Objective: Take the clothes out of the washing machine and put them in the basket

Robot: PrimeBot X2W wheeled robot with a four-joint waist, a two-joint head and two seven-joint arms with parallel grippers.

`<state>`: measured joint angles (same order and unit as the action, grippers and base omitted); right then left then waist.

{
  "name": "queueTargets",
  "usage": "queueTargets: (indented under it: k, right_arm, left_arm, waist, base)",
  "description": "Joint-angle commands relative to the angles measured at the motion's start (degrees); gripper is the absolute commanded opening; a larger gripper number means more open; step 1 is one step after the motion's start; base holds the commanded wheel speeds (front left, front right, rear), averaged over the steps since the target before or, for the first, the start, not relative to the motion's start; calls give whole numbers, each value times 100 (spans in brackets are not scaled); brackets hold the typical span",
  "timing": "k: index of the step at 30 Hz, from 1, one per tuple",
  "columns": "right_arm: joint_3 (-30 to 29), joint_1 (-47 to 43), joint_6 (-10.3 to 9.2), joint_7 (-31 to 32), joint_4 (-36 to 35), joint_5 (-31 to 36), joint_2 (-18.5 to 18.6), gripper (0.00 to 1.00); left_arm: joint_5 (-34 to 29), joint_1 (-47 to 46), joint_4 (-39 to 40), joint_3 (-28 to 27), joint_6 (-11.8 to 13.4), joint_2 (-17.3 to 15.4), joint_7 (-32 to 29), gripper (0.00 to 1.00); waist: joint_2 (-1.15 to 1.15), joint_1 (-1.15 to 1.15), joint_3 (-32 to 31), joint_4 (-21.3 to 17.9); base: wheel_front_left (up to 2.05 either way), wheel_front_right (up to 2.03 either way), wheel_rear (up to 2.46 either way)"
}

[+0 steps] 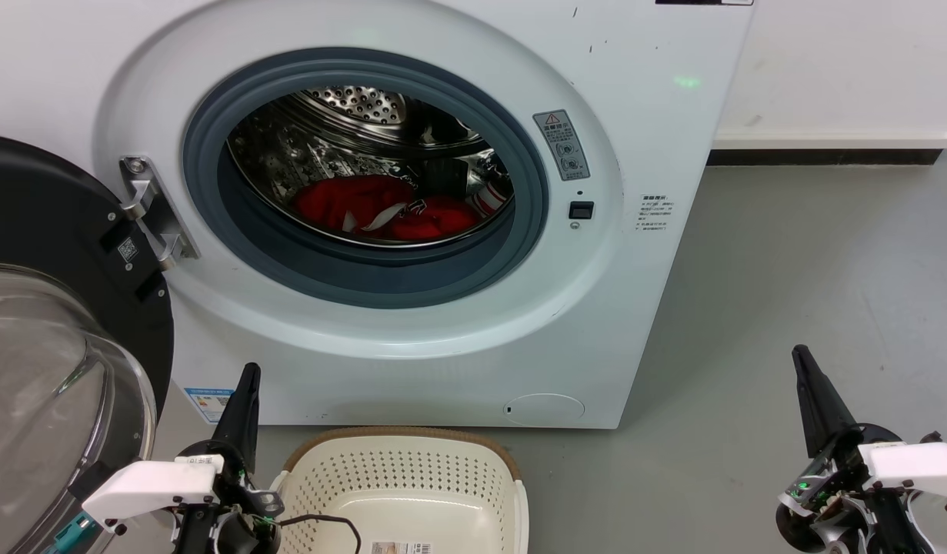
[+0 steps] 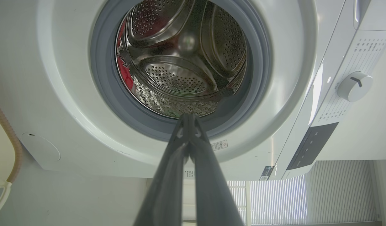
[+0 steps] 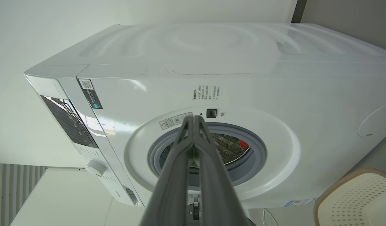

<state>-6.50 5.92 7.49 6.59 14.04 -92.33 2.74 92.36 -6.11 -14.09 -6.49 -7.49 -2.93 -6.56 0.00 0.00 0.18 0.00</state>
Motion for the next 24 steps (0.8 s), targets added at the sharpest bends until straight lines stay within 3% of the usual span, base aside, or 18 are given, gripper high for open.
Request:
queueTargets:
  k: [1,11,12,24]
  right_arm:
    - [-3,72,0,5,7,-20,27,0]
    - [-4,72,0,5,7,-20,27,0]
    - [0,0,0,0,0,0,0,100]
    - [58,-215,0,-251,47,119,-15,100]
  left_arm:
    - [12,-37,3,-14,-9,12,-11,0]
    - [12,-37,3,-14,-9,12,-11,0]
    - [0,0,0,0,0,0,0,100]
    - [-244,220,-21,47,0,14,254,100]
  waist:
    - [0,0,0,0]
    - [0,0,0,0]
    - [0,0,0,0]
    - [0,0,5,-5]
  base:
    - [0,0,0]
    - [0,0,0]
    - [0,0,0]
    - [0,0,0]
